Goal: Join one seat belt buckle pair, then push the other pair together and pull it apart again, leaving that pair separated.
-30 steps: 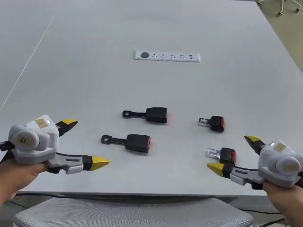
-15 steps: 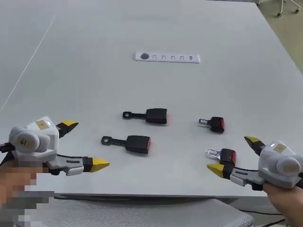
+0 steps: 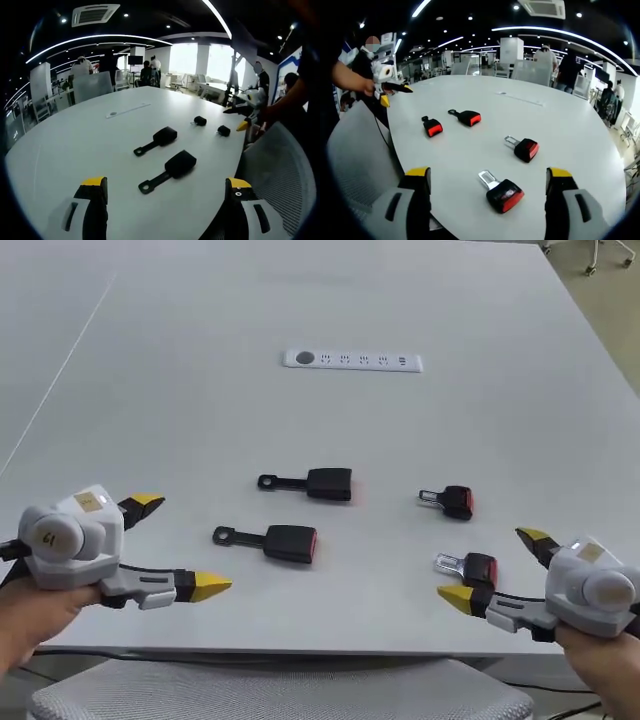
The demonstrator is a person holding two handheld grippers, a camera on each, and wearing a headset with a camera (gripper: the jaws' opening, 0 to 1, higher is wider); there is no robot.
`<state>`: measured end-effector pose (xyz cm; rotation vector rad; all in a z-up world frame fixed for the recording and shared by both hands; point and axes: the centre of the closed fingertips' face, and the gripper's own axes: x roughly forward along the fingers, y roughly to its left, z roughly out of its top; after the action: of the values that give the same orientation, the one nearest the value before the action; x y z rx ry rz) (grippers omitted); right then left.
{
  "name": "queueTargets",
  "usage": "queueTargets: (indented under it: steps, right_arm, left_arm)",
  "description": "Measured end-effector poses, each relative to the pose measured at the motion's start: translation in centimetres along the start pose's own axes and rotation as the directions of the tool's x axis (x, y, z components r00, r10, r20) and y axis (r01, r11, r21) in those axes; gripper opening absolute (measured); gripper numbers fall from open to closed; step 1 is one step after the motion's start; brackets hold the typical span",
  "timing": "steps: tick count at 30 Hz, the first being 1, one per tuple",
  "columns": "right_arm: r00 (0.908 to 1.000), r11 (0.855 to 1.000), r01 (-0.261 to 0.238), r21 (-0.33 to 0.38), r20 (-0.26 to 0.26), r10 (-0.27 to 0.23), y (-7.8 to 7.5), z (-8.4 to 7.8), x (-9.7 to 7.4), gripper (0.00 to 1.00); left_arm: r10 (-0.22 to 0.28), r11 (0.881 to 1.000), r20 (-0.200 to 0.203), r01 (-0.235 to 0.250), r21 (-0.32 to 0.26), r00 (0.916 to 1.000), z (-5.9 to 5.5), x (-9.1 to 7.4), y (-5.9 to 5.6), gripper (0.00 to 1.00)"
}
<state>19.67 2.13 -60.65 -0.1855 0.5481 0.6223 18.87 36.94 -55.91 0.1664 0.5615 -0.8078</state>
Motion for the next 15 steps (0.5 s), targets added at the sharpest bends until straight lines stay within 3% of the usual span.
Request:
queueTargets:
  steps: [15]
  right_arm:
    - [0.9999, 1.000, -0.009, -0.005, -0.006, 0.009, -0.14, 0.09, -0.02, 0.96]
  left_arm:
    - [0.000, 1.000, -0.002, 0.000, 0.003, 1.0000, 0.16, 0.21, 0.02, 1.00]
